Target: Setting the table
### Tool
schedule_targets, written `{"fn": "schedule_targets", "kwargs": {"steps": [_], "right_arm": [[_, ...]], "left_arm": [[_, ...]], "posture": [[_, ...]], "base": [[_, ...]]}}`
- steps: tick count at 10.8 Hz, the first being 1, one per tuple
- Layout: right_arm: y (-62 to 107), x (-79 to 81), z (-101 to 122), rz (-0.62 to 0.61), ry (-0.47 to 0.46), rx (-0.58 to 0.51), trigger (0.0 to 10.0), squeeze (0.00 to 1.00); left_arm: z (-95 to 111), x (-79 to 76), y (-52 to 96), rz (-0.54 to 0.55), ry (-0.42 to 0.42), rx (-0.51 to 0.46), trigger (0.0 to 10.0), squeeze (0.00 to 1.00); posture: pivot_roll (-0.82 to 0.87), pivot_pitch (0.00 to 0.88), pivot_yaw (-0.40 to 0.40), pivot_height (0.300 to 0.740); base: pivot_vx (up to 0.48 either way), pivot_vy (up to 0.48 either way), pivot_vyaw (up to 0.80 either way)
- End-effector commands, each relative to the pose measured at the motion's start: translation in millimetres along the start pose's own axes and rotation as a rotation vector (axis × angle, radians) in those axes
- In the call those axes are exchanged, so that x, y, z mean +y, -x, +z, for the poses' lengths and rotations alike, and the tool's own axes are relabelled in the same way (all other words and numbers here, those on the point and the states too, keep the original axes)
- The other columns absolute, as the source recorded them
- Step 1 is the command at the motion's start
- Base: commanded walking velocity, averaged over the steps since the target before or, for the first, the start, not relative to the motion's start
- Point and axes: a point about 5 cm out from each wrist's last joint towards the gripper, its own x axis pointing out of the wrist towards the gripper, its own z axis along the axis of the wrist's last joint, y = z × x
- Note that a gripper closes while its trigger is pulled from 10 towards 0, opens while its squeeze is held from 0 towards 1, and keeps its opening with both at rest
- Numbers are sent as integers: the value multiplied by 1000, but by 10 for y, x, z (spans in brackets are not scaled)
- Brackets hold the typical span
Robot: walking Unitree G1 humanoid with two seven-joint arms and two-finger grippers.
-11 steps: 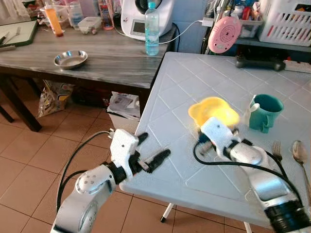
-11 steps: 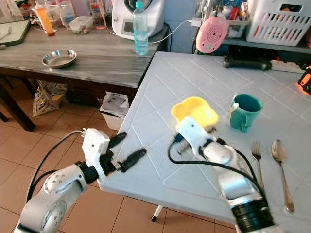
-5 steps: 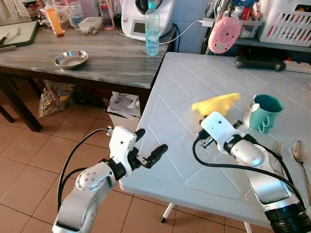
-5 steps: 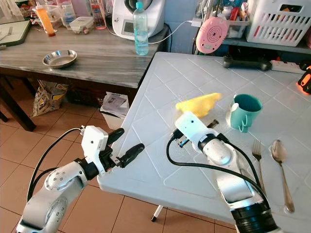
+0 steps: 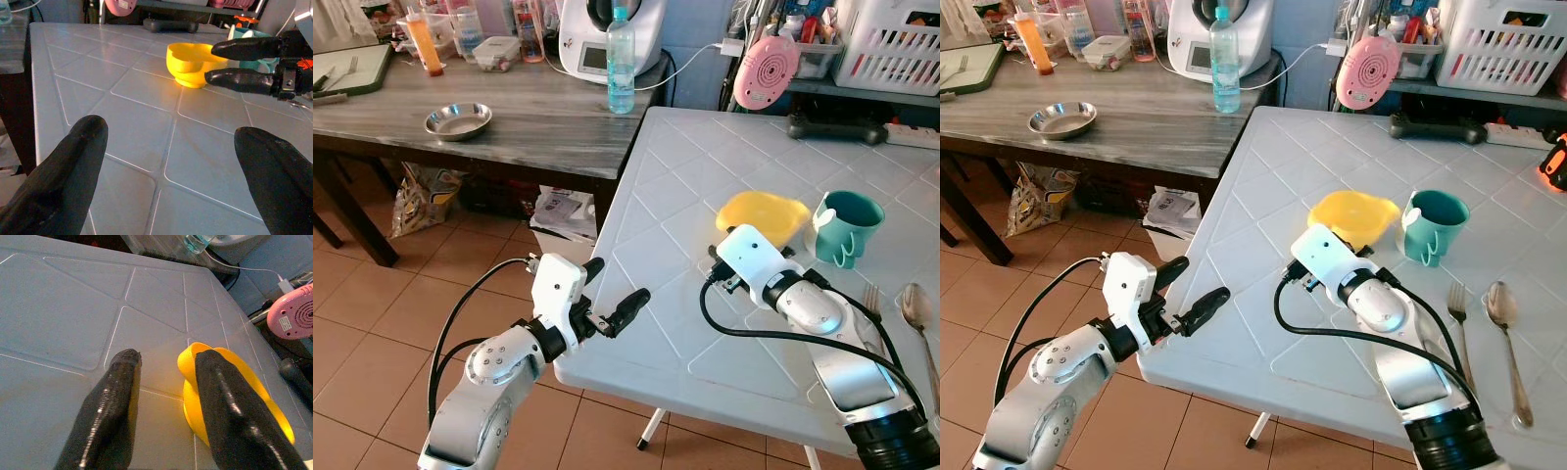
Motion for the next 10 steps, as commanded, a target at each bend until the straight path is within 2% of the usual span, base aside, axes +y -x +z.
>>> {"fn": "schedule_targets", "kwargs": {"steps": [1, 2, 5, 6, 9, 10], "right_arm": [[22, -13, 47, 3, 3, -24, 10000, 1000], [21, -14, 45, 5, 4, -21, 10000, 1000], [-51, -142, 57, 98, 105, -26, 10000, 1000], [-113, -271, 20, 101, 164, 9, 10000, 1000], [-279, -544, -5, 122, 220, 70, 10000, 1000], [-321, -635, 1, 107, 186, 84, 10000, 1000]], "left_arm": [[-6, 15, -5, 5, -8, 6, 10000, 0], [-9, 14, -4, 4, -8, 7, 10000, 0], [-16, -3, -5, 2, 1, 9, 10000, 0], [-19, -14, -6, 0, 2, 11, 10000, 0], [-51, -46, 23, 3, 15, 25, 10000, 0], [-51, -61, 36, 1, 17, 28, 10000, 0]], "posture": [[-37, 23, 17, 740], [-37, 23, 17, 740], [-41, 33, 21, 740], [-39, 40, 16, 740], [-33, 57, 13, 740], [-28, 71, 10, 740]], "base": [[0, 0, 0], [0, 0, 0], [0, 0, 0], [0, 0, 0], [0, 0, 0], [0, 0, 0]]}}
